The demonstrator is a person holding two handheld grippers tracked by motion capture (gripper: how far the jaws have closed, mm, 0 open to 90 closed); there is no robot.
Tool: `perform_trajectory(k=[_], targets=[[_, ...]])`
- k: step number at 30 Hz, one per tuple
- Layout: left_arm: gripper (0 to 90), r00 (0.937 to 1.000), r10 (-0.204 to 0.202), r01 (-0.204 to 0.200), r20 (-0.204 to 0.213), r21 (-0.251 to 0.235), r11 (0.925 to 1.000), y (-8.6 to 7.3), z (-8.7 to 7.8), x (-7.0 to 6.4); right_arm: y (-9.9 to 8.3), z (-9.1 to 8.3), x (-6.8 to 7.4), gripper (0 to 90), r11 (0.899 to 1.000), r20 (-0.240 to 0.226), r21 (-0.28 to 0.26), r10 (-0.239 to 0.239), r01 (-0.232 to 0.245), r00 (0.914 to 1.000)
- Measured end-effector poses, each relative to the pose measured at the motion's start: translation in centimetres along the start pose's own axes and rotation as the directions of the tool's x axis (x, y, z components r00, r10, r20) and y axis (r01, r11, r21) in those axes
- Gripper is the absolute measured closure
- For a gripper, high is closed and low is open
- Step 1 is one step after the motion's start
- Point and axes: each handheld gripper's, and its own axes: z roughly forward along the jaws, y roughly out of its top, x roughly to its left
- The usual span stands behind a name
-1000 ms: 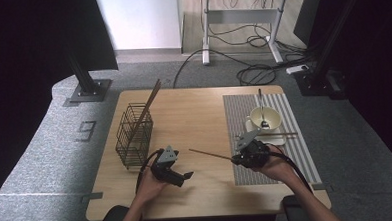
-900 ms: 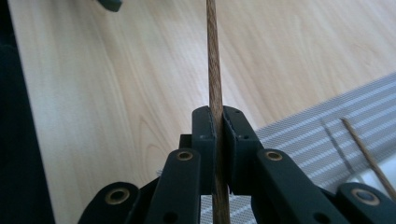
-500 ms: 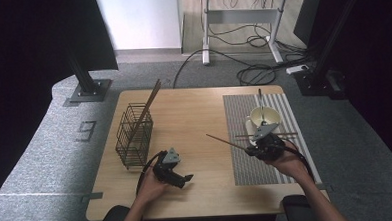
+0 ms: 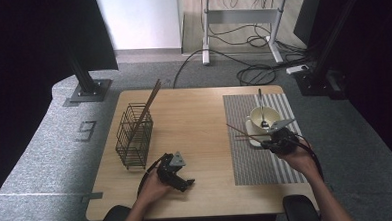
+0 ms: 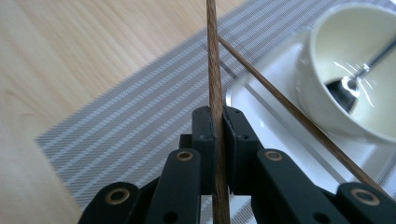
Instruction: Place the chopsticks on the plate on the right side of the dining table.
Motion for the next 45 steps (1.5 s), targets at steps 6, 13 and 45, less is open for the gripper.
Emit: perform_trajectory(k=[6, 13, 45], targets=[[0.0, 0.9999, -0.01, 0.01, 0.01, 0.001, 1.0, 0.0, 0.1, 0.1, -1.2, 1.0, -1.6, 83.1, 0.999, 0.033, 0.028, 0.028, -0.029, 0.9991], [0.0, 0.9997, -0.015, 0.014, 0.019, 0.009, 0.9999, 0.0, 0.1, 0.2, -2.1, 2.0, -3.1, 83.0, 0.998, 0.047, 0.048, 0.042, -0.044, 0.998], [0.0, 0.999, -0.034, 0.034, 0.029, 0.012, 0.9994, 0.0, 0.2, 0.3, -5.0, 3.7, -7.1, 77.7, 0.996, 0.069, 0.056, 0.065, -0.069, 0.9955]])
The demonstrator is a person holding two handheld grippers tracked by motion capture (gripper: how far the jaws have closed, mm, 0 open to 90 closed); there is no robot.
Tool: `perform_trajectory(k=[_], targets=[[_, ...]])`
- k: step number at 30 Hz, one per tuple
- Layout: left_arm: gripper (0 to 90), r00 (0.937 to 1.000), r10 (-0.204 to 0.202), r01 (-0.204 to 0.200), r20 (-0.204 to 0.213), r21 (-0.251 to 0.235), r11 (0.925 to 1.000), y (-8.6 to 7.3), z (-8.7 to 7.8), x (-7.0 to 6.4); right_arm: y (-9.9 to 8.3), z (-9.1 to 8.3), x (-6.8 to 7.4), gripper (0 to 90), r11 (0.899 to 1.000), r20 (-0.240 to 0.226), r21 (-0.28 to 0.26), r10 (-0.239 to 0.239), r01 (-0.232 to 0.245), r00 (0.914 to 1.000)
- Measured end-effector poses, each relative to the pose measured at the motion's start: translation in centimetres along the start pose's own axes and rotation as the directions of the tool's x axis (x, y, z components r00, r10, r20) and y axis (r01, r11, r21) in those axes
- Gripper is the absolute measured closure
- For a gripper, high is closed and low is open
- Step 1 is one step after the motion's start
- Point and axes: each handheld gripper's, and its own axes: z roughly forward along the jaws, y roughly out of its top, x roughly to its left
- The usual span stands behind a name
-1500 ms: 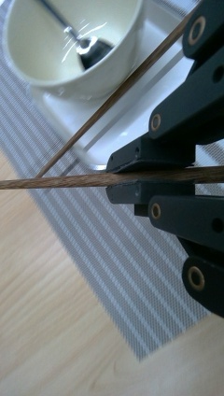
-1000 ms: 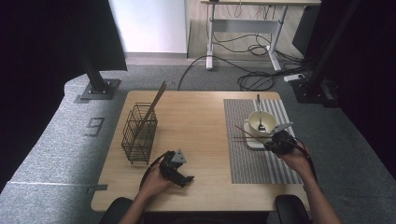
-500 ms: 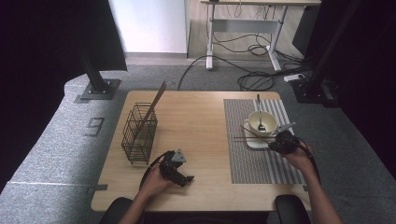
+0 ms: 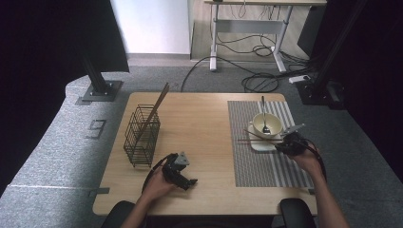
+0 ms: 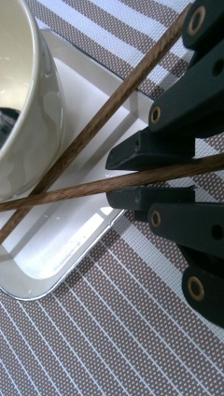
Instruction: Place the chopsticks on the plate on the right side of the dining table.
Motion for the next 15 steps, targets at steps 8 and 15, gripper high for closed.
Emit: perform_trajectory(k=[8, 15], targets=[[0.0, 1.0, 0.0, 0.0, 0.0, 0.0, 1.0, 0.0, 0.0, 0.0, 0.1, 0.0, -0.7, 75.9, 1.0, -0.008, 0.01, 0.022, -0.022, 0.9997], [0.0, 1.0, 0.001, -0.001, 0.0, 0.0, 1.0, 0.0, 0.0, 0.0, -0.1, 0.4, -1.3, 67.8, 0.999, 0.027, 0.011, 0.052, -0.052, 0.9983]])
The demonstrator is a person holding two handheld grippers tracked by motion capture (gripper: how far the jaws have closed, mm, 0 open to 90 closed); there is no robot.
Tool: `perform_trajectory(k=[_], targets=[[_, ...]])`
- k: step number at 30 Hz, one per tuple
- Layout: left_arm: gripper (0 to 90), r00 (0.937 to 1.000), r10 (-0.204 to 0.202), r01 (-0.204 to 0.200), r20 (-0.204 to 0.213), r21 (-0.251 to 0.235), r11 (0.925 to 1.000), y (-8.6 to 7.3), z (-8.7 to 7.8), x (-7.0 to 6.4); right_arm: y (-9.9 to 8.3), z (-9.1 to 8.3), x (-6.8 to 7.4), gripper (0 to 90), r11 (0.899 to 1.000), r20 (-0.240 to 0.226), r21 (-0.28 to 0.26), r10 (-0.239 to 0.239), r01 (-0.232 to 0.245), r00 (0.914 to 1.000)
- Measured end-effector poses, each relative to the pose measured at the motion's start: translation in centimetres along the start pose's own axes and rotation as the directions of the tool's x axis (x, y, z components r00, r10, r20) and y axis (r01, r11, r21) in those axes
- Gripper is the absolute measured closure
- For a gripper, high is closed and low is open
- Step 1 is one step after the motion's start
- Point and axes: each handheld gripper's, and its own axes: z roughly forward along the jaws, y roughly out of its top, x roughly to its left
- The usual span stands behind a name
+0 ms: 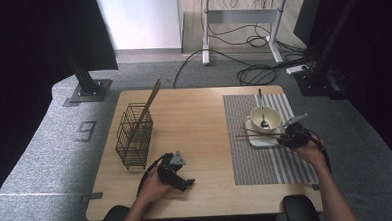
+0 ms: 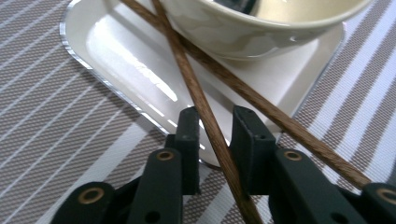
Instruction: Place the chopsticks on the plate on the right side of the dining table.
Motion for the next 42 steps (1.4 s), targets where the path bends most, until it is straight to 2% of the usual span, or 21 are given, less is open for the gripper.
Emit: perform_trajectory(k=[3, 6, 7, 11, 13, 15, 21, 24, 28, 34, 38, 42], targets=[[0.0, 1.0, 0.0, 0.0, 0.0, 0.0, 1.0, 0.0, 0.0, 0.0, -0.2, 0.2, -0.2, 59.7, 1.0, 0.036, 0.0, 0.026, -0.026, 0.999], [0.0, 1.0, 0.0, 0.0, 0.0, 0.0, 1.0, 0.0, 0.0, 0.0, -0.3, 0.3, -0.3, 51.8, 0.999, 0.058, -0.013, 0.041, -0.04, 0.9975], [0.0, 1.0, 0.0, 0.0, 0.0, 0.0, 1.0, 0.0, 0.0, 0.0, -0.3, 0.3, -0.3, 50.1, 0.999, 0.079, -0.009, 0.037, -0.037, 0.9962], [0.0, 1.0, 0.0, 0.0, -0.001, 0.0, 1.0, 0.0, 0.0, 0.0, -0.2, 0.5, -0.1, 46.3, 1.0, 0.13, -0.005, 0.03, -0.029, 0.9911], [0.0, 1.0, -0.001, 0.001, -0.001, 0.0, 1.0, 0.0, 0.0, 0.0, -0.2, 0.6, -0.1, 45.1, 1.0, 0.136, -0.006, 0.031, -0.03, 0.9902], [0.0, 1.0, -0.001, 0.001, -0.002, 0.0, 1.0, 0.0, 0.0, 0.0, -0.1, 0.7, 0.0, 43.6, 1.0, 0.167, 0.007, 0.02, -0.021, 0.9858], [0.0, 1.0, -0.001, 0.001, -0.002, 0.001, 1.0, 0.0, 0.0, 0.0, -0.1, 0.6, -0.4, 40.3, 0.999, 0.199, -0.012, 0.039, -0.038, 0.9792], [0.0, 1.0, -0.002, 0.002, -0.002, 0.001, 1.0, 0.0, 0.0, 0.0, -0.2, 0.4, -0.9, 39.5, 0.998, 0.198, -0.022, 0.068, -0.065, 0.9779], [0.0, 1.0, -0.002, 0.002, -0.002, 0.0, 1.0, 0.0, 0.0, 0.0, -0.2, 0.4, -1.1, 39.5, 0.997, 0.202, -0.023, 0.078, -0.075, 0.9763], [0.0, 1.0, -0.002, 0.002, -0.002, 0.001, 1.0, 0.0, 0.0, 0.0, -0.3, 0.2, -0.9, 36.2, 0.995, 0.167, -0.044, 0.099, -0.092, 0.9811], [0.0, 1.0, -0.002, 0.002, -0.002, 0.001, 1.0, 0.0, 0.0, 0.0, -0.5, -0.5, -0.4, 29.2, 0.994, 0.135, -0.068, 0.099, -0.091, 0.9859], [0.0, 1.0, -0.002, 0.002, -0.003, 0.001, 1.0, 0.0, 0.0, 0.0, -0.6, -1.5, 0.8, 17.4, 0.989, 0.113, -0.119, 0.101, -0.087, 0.9885]])
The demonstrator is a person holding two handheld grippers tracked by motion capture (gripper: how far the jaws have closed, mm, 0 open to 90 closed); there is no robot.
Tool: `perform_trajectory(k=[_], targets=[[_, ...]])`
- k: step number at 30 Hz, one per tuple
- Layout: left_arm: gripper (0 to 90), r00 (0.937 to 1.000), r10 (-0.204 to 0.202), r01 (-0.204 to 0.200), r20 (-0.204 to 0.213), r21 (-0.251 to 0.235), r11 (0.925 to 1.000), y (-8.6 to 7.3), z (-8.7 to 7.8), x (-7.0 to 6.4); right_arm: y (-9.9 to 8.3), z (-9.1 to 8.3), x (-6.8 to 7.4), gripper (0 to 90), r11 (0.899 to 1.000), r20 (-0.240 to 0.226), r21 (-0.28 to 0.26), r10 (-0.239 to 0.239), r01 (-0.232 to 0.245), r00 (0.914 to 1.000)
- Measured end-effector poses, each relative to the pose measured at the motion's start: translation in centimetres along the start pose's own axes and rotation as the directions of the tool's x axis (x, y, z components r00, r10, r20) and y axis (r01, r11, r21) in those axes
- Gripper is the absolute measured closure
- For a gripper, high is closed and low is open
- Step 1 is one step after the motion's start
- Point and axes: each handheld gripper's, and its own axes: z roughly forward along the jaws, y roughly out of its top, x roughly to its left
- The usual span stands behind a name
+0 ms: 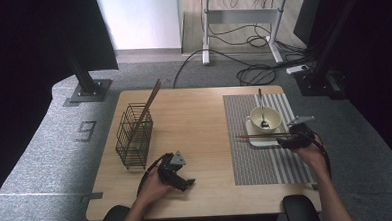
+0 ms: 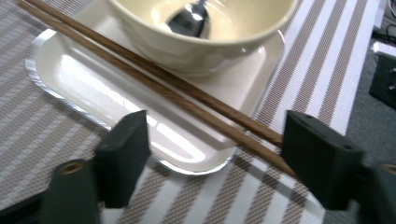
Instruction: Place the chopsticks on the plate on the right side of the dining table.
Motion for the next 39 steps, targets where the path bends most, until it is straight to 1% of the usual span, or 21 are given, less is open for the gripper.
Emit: perform_trajectory(k=[2, 4, 5, 6, 7, 10, 13, 16, 18, 19, 22, 25, 28, 30, 32, 34, 36, 39], targets=[[0.0, 1.0, 0.0, 0.0, 0.0, 0.0, 1.0, 0.0, 0.0, 0.0, -0.1, -0.5, 0.7, 12.3, 1.0, -0.013, -0.028, 0.007, -0.007, 0.9999], [0.0, 1.0, 0.0, 0.0, 0.0, 0.0, 1.0, 0.0, 0.0, 0.0, -0.1, -0.8, 1.6, 10.4, 0.999, -0.021, -0.052, 0.002, -0.003, 0.9998], [0.0, 1.0, 0.0, 0.0, 0.0, 0.0, 1.0, 0.0, 0.0, 0.0, -0.2, -0.9, 2.1, 6.0, 0.998, -0.027, -0.063, 0.0, -0.001, 0.9996], [0.0, 1.0, -0.001, 0.001, 0.0, -0.001, 1.0, 0.0, 0.0, 0.0, -0.2, -0.9, 2.6, 1.7, 0.998, -0.034, -0.065, 0.007, -0.009, 0.9994], [0.0, 1.0, -0.001, 0.001, 0.0, -0.001, 1.0, 0.0, 0.0, 0.0, -0.2, -0.8, 3.0, 0.0, 0.998, -0.043, -0.063, 0.012, -0.015, 0.999], [0.0, 1.0, -0.001, 0.001, 0.0, 0.0, 1.0, 0.0, 0.0, 0.0, -0.2, -0.5, 4.2, 0.0, 0.997, -0.061, -0.079, 0.011, -0.016, 0.9981], [0.0, 1.0, -0.001, 0.001, 0.0, 0.0, 1.0, 0.0, 0.0, 0.0, -0.1, 0.0, 5.0, 0.0, 0.993, -0.087, -0.114, 0.028, -0.038, 0.9959], [0.0, 1.0, -0.001, 0.001, 0.0, 0.0, 1.0, 0.0, 0.0, 0.0, 0.1, 0.7, 5.8, 0.0, 0.989, -0.108, -0.133, 0.042, -0.056, 0.9933], [0.0, 1.0, -0.001, 0.001, 0.0, 0.0, 1.0, 0.0, 0.0, 0.0, 0.1, 1.0, 6.2, 0.0, 0.99, -0.102, -0.132, 0.031, -0.044, 0.9943], [0.0, 1.0, -0.001, 0.001, 0.0, 0.0, 1.0, 0.0, 0.0, 0.0, 0.2, 1.1, 6.4, 0.0, 0.99, -0.096, -0.135, 0.03, -0.043, 0.9949], [0.0, 1.0, -0.001, 0.001, 0.001, 0.0, 1.0, 0.0, 0.0, 0.0, 0.1, 1.4, 6.6, 0.0, 0.987, -0.105, -0.149, 0.046, -0.061, 0.9935], [0.0, 1.0, 0.001, -0.001, 0.002, 0.0, 1.0, 0.0, 0.0, 0.0, -0.1, 1.8, 6.9, 0.0, 0.988, -0.097, -0.145, 0.035, -0.049, 0.9947], [0.0, 1.0, 0.002, -0.002, 0.003, -0.001, 1.0, 0.0, 0.0, 0.0, -0.2, 2.2, 7.1, 0.0, 0.99, -0.088, -0.139, 0.01, -0.022, 0.996], [0.0, 1.0, 0.003, -0.003, 0.004, 0.0, 1.0, 0.0, 0.0, 0.0, -0.2, 2.4, 7.2, 0.0, 0.99, -0.081, -0.139, 0.006, -0.017, 0.9967], [0.0, 1.0, 0.003, -0.003, 0.005, 0.0, 1.0, 0.1, 0.1, 0.0, -0.2, 2.6, 7.2, 0.0, 0.991, -0.085, -0.136, 0.004, -0.016, 0.9963], [0.0, 1.0, 0.004, -0.004, 0.004, 0.0, 1.0, 0.1, 0.1, 0.0, -0.2, 2.8, 7.2, 0.0, 0.991, -0.074, -0.13, -0.005, -0.004, 0.9972], [0.0, 1.0, 0.004, -0.004, 0.005, 0.0, 1.0, 0.1, 0.1, 0.0, -0.3, 3.1, 7.2, 0.0, 0.993, -0.078, -0.12, -0.002, -0.007, 0.997], [0.0, 1.0, 0.004, -0.004, 0.005, 0.0, 1.0, 0.1, 0.1, 0.0, -0.4, 3.5, 7.2, 0.2, 0.994, -0.096, -0.105, -0.004, -0.006, 0.9954]])
